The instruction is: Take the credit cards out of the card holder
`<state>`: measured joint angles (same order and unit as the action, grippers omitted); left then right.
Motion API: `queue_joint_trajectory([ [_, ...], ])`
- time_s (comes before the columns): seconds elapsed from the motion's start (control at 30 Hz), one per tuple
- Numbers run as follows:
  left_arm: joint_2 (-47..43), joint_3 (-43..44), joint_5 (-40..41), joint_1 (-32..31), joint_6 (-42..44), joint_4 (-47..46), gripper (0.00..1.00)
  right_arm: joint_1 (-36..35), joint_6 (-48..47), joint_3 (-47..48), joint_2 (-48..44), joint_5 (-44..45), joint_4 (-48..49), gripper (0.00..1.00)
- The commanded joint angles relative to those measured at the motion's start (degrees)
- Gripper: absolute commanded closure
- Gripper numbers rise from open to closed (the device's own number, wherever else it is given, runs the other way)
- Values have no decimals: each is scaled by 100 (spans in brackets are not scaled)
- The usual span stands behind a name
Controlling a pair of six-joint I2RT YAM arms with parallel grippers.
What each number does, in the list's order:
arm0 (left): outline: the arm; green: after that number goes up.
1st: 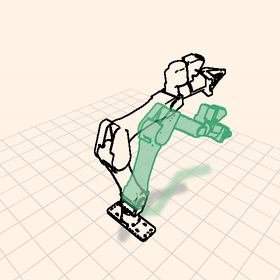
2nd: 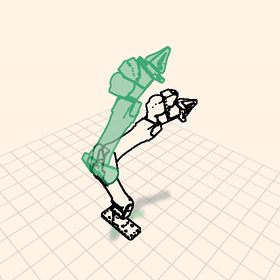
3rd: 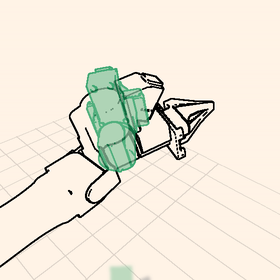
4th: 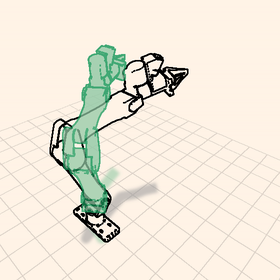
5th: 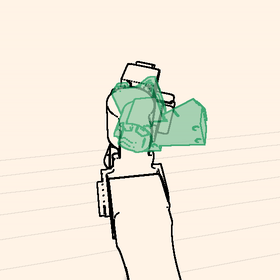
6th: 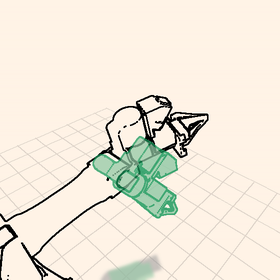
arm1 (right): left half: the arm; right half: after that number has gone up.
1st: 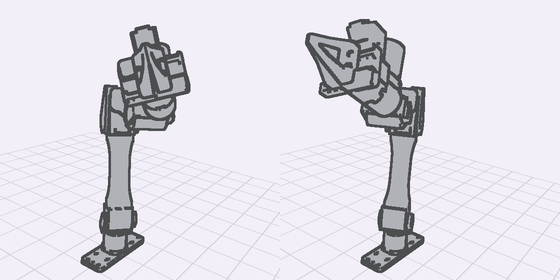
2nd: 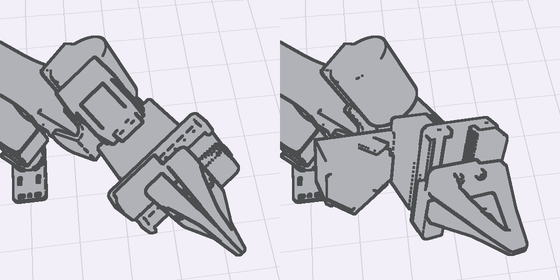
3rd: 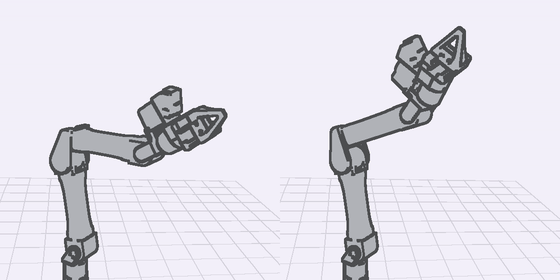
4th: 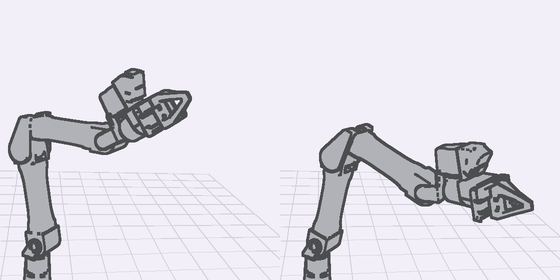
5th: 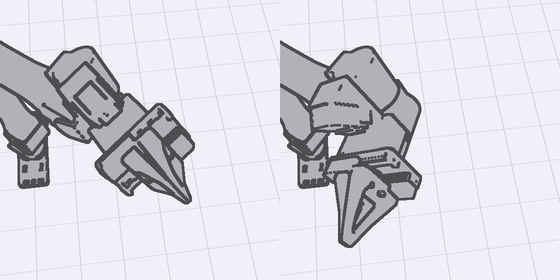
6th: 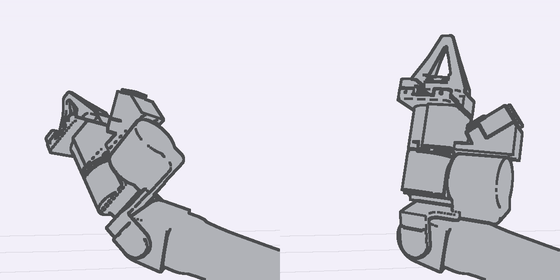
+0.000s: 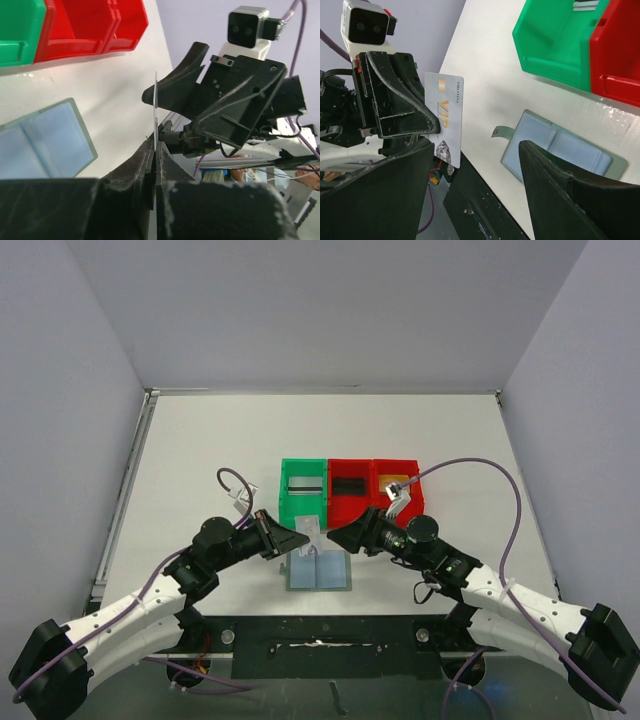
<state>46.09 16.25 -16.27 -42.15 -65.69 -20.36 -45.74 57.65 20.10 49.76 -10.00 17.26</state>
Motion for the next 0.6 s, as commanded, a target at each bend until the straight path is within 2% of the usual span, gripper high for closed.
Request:
queue_joint_trajectory([
  [0.0,-62,-116,-398,89,-293,-1027,100,87,109,137,131,-512,889,34],
  [0.37,-243,-257,-669,100,-469,-1632,100,215,492,170,701,-1464,1885,44],
  [0.57,-152,-204,-790,89,-460,-1699,100,214,673,200,923,-1814,2390,59],
])
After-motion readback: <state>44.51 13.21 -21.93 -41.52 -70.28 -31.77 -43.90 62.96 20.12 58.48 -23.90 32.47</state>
